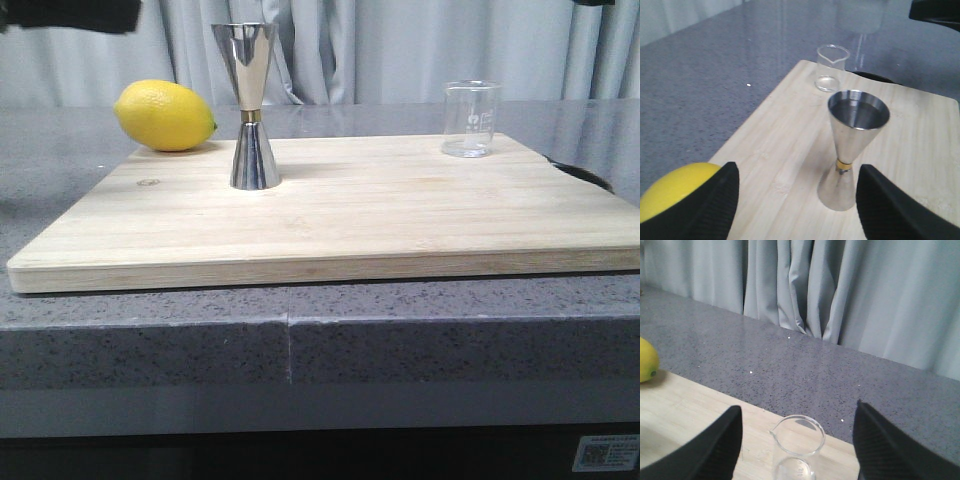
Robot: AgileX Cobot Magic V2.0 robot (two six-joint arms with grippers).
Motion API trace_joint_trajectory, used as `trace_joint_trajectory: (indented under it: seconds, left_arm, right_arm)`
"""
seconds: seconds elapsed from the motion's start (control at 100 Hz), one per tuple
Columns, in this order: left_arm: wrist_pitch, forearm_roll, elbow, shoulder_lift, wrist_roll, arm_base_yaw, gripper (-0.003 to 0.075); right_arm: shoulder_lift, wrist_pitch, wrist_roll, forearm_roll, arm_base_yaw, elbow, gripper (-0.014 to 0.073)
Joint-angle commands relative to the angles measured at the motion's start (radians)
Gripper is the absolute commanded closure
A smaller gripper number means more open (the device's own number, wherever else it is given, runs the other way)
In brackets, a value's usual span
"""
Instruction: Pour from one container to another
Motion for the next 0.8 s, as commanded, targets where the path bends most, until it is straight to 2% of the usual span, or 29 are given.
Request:
trace_joint_trajectory:
  seconds: [0.0,0.12,0.23,0.43,0.54,0.64,0.79]
  left_arm:
    - [-0.006,-0.069,-0.023,-0.096,-0.037,0.031,0.0253]
    - [-0.118,-0.069,-0.023,-0.178,-0.080,0.053,0.0253]
    - [-0.252,-0.069,-0.023,-0.267,-0.117,0.053,0.0253]
    - [-0.599,-0.073,-0.023,-0.430,-0.258,0.053,0.0257]
    - [-0.784,-0.066,-0.023,-0.505,-0.380,0.053,0.0257]
    - [-0.856,-0.035,-0.023,-0.554,-0.445,0.053,0.0258]
    - [-0.856,0.090,-0.023,-0.603,-0.587,0.053,0.0262]
  right_arm:
    - [-0.032,-0.061,-0.002,0.066,-0.004,-0.025,0.0165]
    - [-0.032,-0.001,-0.002,0.071,-0.004,-0.066,0.0165]
    - [-0.038,0.116,-0.002,0.071,-0.004,-0.139,0.0165]
    - [-0.082,0.379,-0.002,0.071,-0.004,-0.312,0.0165]
    - [-0.111,0.525,-0.002,0.071,-0.004,-0.403,0.0165]
    - [-0.137,0.697,-0.002,0.071,-0.004,-0.478,0.0165]
    - [-0.189,0.896,-0.002,0.034,-0.004,-0.527,0.0165]
